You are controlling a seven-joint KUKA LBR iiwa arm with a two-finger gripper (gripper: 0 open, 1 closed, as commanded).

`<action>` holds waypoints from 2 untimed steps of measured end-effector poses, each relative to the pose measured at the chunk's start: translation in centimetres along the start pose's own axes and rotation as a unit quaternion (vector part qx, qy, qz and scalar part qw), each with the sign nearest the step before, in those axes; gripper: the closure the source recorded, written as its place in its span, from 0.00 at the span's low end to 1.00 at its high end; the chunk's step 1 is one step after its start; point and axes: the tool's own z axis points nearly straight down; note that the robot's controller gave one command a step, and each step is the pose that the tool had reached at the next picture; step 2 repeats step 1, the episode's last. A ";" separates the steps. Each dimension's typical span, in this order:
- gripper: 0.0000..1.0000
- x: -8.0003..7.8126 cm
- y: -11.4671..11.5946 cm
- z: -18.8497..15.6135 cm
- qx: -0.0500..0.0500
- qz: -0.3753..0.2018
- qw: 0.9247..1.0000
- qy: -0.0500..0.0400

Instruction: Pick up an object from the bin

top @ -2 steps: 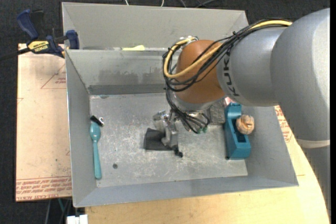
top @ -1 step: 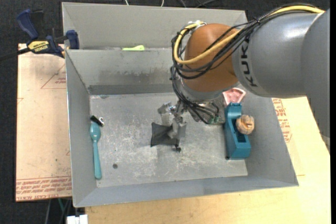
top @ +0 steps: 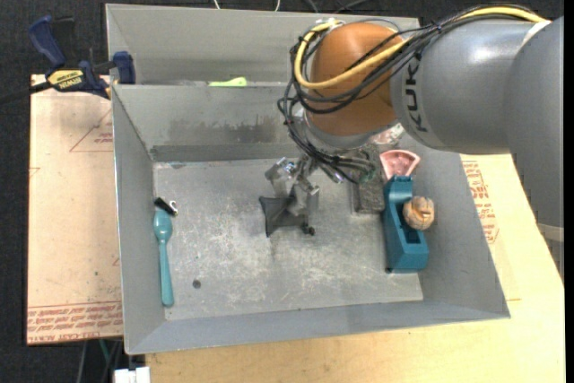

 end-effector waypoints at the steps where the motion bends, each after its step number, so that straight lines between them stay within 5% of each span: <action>1: 1.00 0.4 1.4 -6.9 -0.004 -0.007 1.000 0.005; 2: 1.00 0.4 1.4 -6.9 -0.004 -0.007 1.000 0.005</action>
Offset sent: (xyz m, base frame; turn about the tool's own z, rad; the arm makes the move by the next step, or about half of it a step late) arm -0.0099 -0.0093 0.1900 -0.2886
